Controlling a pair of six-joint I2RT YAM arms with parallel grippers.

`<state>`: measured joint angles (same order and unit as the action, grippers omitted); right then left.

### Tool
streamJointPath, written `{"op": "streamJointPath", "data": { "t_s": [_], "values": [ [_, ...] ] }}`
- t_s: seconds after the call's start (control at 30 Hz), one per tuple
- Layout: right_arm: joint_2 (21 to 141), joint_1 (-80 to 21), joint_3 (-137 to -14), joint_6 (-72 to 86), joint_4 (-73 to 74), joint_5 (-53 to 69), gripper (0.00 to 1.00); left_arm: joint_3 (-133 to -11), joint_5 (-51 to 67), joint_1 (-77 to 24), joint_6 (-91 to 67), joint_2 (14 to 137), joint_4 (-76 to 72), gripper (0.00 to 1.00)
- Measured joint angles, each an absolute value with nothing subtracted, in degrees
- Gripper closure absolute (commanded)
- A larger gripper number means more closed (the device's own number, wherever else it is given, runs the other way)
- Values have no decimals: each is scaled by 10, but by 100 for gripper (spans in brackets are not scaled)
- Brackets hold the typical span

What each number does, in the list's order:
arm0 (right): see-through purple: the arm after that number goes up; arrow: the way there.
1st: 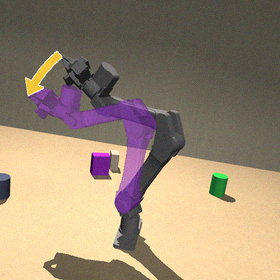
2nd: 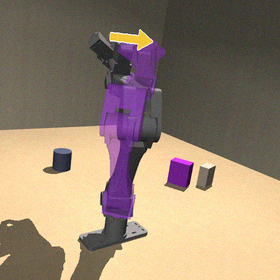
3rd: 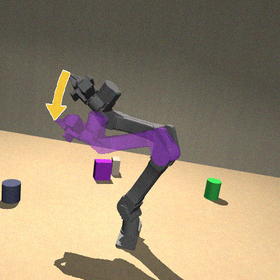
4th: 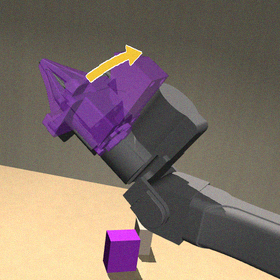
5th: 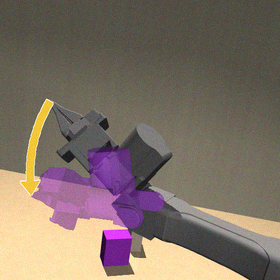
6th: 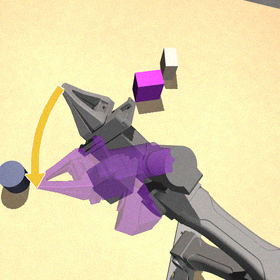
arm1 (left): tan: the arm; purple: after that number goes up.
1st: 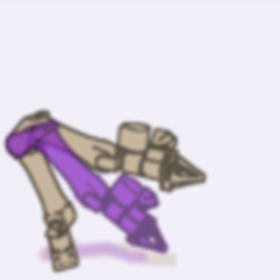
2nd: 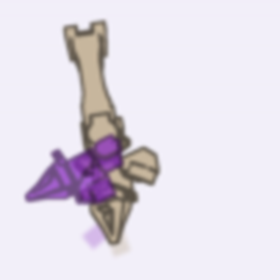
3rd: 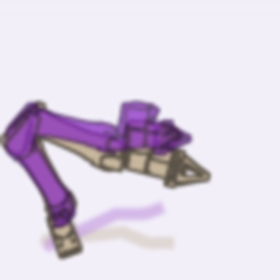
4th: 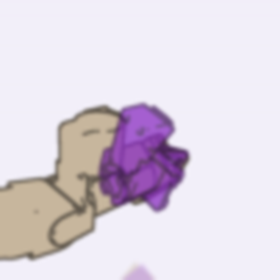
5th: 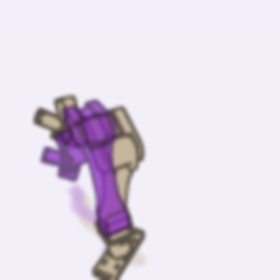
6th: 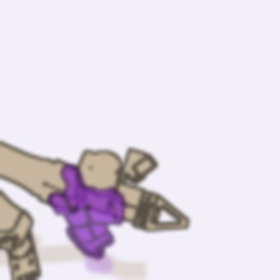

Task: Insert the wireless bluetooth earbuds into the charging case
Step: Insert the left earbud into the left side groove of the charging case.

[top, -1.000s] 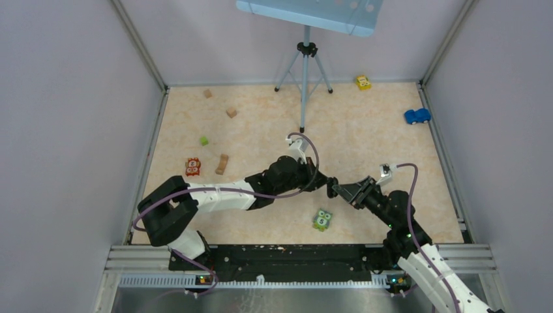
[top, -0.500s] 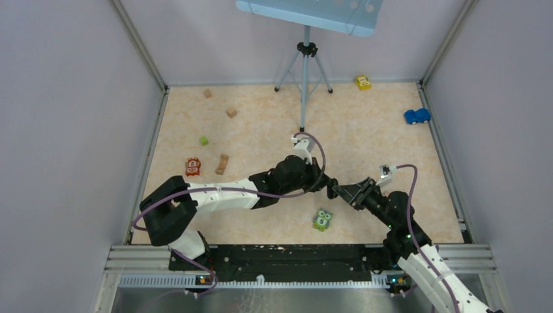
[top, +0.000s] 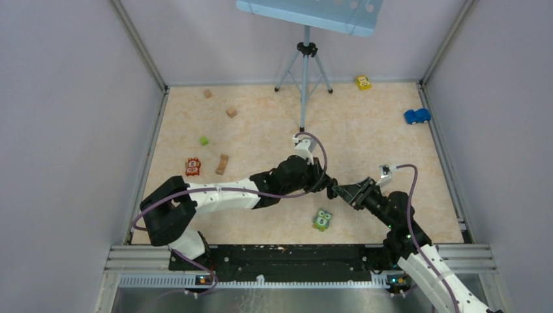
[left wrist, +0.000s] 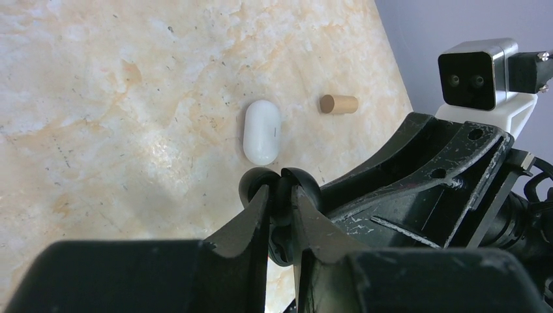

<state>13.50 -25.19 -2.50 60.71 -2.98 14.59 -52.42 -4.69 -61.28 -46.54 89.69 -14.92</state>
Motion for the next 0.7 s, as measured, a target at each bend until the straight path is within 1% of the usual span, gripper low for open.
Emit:
{"op": "streamJointPath", "data": {
  "t_s": [0.17,0.3,0.43,0.5,0.6,0.67,0.7],
  "values": [
    [135,-252,-25,607,-30,147,95,-524,-57,-613,-465,894,-146,74],
    [135,-252,-22,607,-34,147,95,-524,-61,-613,-464,889,-135,72],
    [135,-252,-22,607,-35,149,95,-524,-66,-613,-463,887,-128,60],
    [135,-252,-22,607,-35,149,95,-524,-67,-613,-460,886,-124,57],
    [135,-252,-22,607,-35,149,95,-525,-68,-613,-459,886,-119,58],
    [135,-252,-22,607,-35,149,95,-525,-68,-613,-459,886,-119,60],
    [135,-252,-22,607,-35,149,95,-525,-68,-614,-459,886,-119,63]
  ]
}}
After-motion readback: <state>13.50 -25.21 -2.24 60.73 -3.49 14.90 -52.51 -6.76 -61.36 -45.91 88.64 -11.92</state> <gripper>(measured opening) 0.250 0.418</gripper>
